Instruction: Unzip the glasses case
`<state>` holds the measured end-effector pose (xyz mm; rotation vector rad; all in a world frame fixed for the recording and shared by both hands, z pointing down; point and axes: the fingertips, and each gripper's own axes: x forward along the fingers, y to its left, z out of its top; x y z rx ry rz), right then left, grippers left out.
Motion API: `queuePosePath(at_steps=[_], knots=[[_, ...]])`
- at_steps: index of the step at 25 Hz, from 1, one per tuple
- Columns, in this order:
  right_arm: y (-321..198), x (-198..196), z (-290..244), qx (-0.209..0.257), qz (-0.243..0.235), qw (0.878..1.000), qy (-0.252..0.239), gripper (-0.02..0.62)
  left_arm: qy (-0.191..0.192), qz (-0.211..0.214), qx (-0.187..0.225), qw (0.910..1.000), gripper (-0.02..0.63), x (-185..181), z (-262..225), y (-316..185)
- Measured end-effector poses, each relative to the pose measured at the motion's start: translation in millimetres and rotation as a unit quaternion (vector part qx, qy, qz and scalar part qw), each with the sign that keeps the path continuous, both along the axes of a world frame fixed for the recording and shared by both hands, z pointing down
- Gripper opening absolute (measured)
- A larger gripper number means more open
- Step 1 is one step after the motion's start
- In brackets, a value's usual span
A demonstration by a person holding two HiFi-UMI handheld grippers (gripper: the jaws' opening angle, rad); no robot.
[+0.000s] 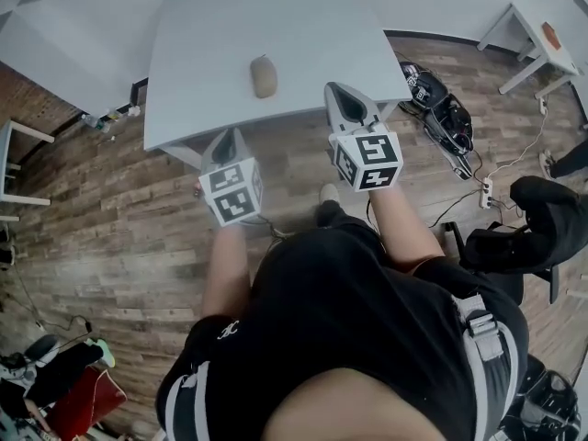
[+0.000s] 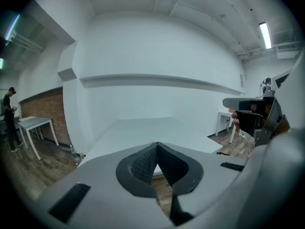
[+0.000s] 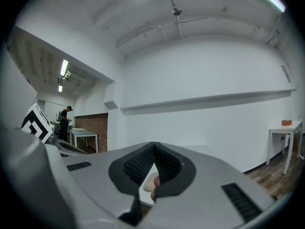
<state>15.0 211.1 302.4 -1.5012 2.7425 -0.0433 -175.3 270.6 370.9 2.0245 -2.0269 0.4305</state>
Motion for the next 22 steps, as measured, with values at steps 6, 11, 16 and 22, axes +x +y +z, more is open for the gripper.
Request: queuePosePath(at_steps=[6,11,16,22], knots=[[-65.6,11.4,-10.7,0.007,-0.009,1.000,-0.006,0.005,-0.007,-0.008,0.002,0.9999,0.003,10.9,-11.2,-62.8],[-113.2,20.9,-11.6,-0.001,-0.022,1.000,-0.013,0.005,-0.015,-0.019,-0.007,0.9997,0.003,21.1,-14.9,-106.9],[-162.4,35.9,-5.2,-0.009,-0.039,0.999,-0.006,0.005,-0.018,-0.035,-0.015,0.9991,0.003,35.2,-16.9,-154.8],[-220.4,49.4,12.5,-0.037,-0.069,0.997,-0.008,0.005,-0.022,-0.065,-0.033,0.9971,0.003,46.8,-8.6,-198.0]])
